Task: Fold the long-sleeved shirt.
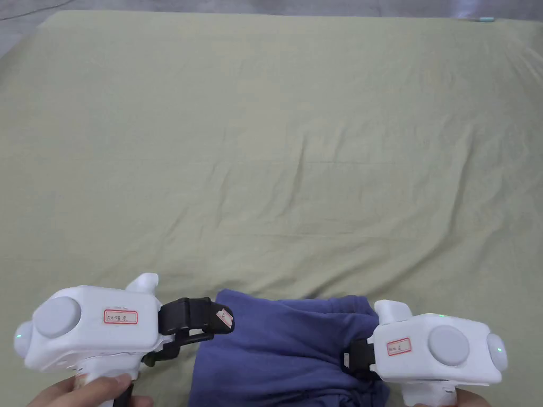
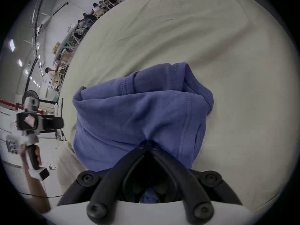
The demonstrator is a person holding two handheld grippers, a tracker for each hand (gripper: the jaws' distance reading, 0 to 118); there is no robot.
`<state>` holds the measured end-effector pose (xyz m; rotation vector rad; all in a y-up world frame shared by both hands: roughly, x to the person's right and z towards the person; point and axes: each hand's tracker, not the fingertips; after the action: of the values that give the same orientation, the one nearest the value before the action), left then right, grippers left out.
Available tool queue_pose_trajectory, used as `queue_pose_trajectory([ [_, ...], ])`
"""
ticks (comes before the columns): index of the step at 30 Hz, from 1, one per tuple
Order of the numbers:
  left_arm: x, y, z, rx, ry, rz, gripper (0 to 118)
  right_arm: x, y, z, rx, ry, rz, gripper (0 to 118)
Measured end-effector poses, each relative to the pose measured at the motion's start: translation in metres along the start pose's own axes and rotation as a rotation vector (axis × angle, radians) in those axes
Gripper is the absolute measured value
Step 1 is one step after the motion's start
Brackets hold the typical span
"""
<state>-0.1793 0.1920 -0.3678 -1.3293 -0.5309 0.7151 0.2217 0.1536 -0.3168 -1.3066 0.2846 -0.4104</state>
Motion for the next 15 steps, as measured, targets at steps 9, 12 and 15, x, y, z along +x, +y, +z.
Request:
queue_pose_trajectory([
  [9,-0.056,0.019,-0.039,-0.074,-0.102,0.043,118,0.017,-0.001,-0.002,0.002,0.094,-0.069,3],
  [12,-0.064,0.013,-0.045,-0.044,-0.198,0.063,118,0.021,-0.001,-0.003,0.003,0.110,-0.081,3],
  [15,-0.076,0.017,-0.059,-0.035,-0.376,0.133,118,0.021,-0.002,-0.003,0.003,0.123,-0.089,3],
])
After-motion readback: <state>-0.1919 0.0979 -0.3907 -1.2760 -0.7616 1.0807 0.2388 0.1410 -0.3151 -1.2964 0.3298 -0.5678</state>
